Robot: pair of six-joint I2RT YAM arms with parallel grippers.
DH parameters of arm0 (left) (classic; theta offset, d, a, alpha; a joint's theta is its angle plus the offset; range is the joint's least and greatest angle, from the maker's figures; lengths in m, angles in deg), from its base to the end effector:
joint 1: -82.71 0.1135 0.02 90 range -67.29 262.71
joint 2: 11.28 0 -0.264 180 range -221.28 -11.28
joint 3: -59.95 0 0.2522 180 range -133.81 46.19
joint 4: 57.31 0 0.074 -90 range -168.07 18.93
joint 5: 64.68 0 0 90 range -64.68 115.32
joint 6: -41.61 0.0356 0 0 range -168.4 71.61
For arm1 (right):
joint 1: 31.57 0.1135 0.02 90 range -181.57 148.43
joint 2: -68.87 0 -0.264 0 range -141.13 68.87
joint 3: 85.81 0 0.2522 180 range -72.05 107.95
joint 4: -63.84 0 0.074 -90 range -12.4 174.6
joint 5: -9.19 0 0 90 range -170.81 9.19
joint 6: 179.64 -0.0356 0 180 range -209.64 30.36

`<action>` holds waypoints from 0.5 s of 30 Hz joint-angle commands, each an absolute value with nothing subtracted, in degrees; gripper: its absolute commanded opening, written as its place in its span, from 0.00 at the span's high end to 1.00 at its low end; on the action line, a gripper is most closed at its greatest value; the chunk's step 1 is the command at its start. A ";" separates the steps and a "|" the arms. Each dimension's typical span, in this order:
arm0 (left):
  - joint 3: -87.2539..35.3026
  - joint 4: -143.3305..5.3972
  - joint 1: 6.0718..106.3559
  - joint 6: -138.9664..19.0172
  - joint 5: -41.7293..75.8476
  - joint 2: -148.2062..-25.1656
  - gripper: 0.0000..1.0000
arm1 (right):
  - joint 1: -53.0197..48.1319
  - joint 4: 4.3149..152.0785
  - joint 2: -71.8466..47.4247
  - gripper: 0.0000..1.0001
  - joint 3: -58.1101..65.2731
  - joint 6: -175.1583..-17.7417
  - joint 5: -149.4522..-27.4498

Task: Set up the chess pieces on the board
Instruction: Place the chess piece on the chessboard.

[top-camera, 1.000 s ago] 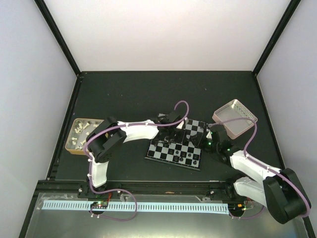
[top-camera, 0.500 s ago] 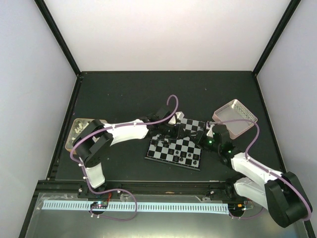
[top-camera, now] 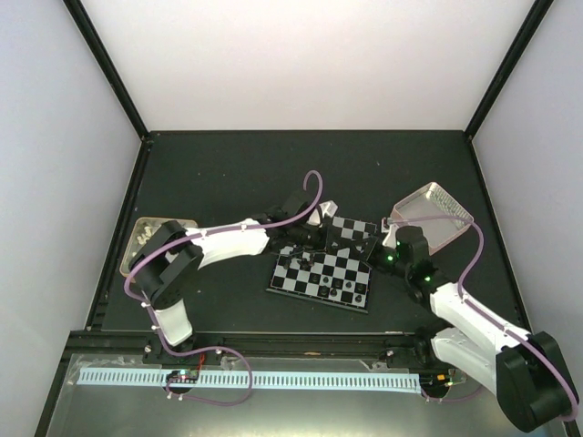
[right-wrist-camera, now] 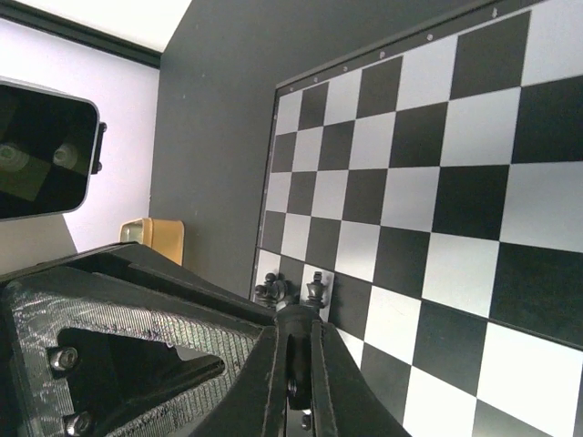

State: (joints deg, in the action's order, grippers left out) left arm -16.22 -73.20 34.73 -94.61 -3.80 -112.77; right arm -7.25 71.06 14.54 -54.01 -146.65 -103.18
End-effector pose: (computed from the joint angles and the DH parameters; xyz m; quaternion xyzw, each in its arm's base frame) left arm 0.2412 -0.2936 0.1951 0.1174 0.8798 -0.4487 0.1044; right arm 0.1692 0.0914 0.1783 0.1454 0.8416 0.4481 0.2641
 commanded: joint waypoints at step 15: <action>-12.24 -83.71 35.69 -93.59 16.78 -100.95 0.45 | -7.07 85.65 9.42 0.99 -42.30 -132.15 -99.40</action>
State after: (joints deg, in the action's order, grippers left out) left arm -13.16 -78.71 35.19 -94.92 6.77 -105.54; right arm -7.23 81.33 12.12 -44.94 -136.70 -101.10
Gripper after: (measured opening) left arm 0.533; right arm 0.052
